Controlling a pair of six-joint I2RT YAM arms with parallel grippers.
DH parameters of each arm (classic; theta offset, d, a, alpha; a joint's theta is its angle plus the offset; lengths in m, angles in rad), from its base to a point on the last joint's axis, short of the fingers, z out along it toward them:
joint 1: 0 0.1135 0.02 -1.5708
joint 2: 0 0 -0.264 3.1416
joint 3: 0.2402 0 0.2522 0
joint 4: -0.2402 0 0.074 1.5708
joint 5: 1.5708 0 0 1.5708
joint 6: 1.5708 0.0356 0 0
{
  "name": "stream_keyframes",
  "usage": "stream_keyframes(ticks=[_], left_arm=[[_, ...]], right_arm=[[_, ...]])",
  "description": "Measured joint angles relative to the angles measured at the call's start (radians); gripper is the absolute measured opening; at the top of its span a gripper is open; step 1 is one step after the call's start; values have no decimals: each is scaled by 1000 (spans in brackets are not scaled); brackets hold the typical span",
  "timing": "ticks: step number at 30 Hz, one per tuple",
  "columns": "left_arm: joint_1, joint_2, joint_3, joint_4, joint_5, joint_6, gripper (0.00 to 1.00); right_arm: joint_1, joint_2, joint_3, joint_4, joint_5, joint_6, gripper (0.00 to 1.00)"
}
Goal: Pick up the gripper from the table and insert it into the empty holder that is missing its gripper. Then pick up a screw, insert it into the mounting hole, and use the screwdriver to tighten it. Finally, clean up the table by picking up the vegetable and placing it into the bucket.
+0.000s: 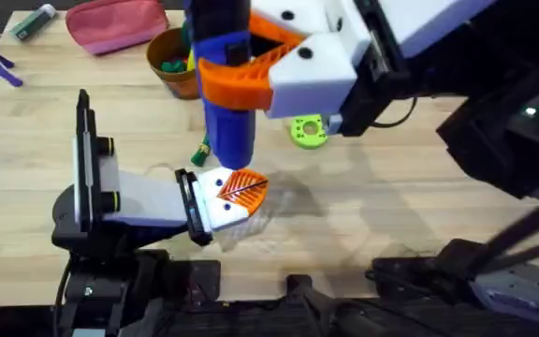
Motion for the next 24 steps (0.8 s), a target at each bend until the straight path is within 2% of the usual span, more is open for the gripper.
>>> stream_keyframes(ticks=[12, 24], left_arm=[[0, 0, 0, 0, 0, 0, 18], [0, 0, 0, 0, 0, 0, 18]], right_arm=[[44, 122, 0, 140, -70, -1, 26], [56, 131, 0, 152, -118, -28, 26]])
